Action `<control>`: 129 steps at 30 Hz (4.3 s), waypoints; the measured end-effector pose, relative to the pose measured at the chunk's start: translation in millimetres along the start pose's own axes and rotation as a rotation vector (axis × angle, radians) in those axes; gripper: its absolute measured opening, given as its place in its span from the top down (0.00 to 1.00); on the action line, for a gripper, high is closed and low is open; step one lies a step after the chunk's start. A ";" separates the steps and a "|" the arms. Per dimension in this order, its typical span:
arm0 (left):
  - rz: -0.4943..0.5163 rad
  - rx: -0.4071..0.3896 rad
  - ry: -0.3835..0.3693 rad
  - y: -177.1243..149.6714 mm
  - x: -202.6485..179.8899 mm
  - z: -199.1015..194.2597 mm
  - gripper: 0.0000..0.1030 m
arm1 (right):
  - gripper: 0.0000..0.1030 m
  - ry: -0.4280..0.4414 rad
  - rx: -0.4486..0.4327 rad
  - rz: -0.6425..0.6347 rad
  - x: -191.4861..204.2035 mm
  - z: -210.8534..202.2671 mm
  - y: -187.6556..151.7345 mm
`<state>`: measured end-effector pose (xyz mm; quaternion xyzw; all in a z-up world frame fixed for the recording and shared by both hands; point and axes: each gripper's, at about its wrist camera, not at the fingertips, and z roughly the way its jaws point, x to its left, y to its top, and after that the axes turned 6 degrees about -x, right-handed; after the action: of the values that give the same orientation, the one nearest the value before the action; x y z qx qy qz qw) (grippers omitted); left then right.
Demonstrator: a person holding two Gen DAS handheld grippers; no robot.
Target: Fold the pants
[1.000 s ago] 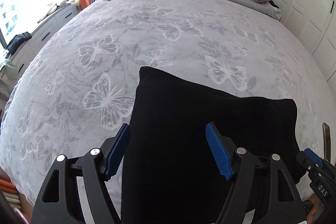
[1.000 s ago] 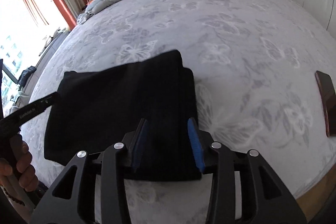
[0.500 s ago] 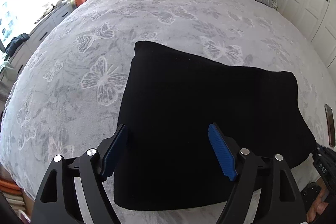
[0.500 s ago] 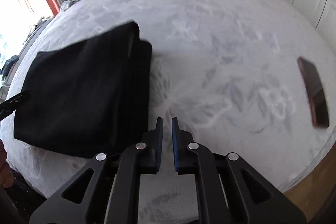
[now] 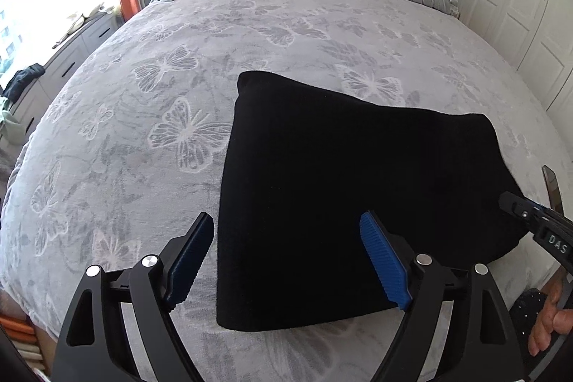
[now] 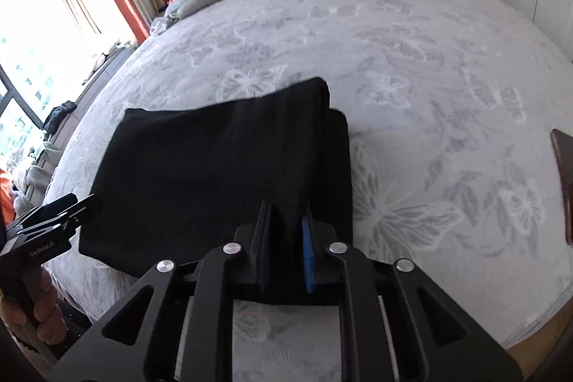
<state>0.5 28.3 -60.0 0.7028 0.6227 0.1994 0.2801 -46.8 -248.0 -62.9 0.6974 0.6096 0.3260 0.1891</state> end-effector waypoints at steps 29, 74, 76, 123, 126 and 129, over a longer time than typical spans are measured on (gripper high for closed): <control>-0.036 0.058 -0.006 -1.7 2.7 15.3 0.16 | 0.73 -0.140 0.058 -0.059 8.6 53.5 31.2; -0.362 0.297 -0.290 -23.6 49.6 55.5 0.16 | 0.13 0.094 0.131 0.251 -36.6 32.5 -34.2; -0.332 0.298 -0.286 -21.8 38.6 56.9 0.15 | 0.12 0.127 0.123 0.300 -41.4 38.0 -34.8; -0.155 0.113 -0.127 15.5 -38.9 -15.5 0.73 | 0.64 0.168 -0.026 0.158 3.2 -22.9 -20.5; -0.157 0.085 -0.129 13.9 -27.1 -45.4 0.74 | 0.64 0.184 -0.042 0.129 12.9 -46.7 -22.4; -0.152 0.065 -0.116 1.5 -27.2 -72.0 0.74 | 0.64 0.185 -0.053 0.107 19.9 -64.6 -28.2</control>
<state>-47.6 11.9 -2.2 0.6726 0.6631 0.1164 0.3072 -110.7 -232.1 -30.8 0.6906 0.5775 0.4147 0.1327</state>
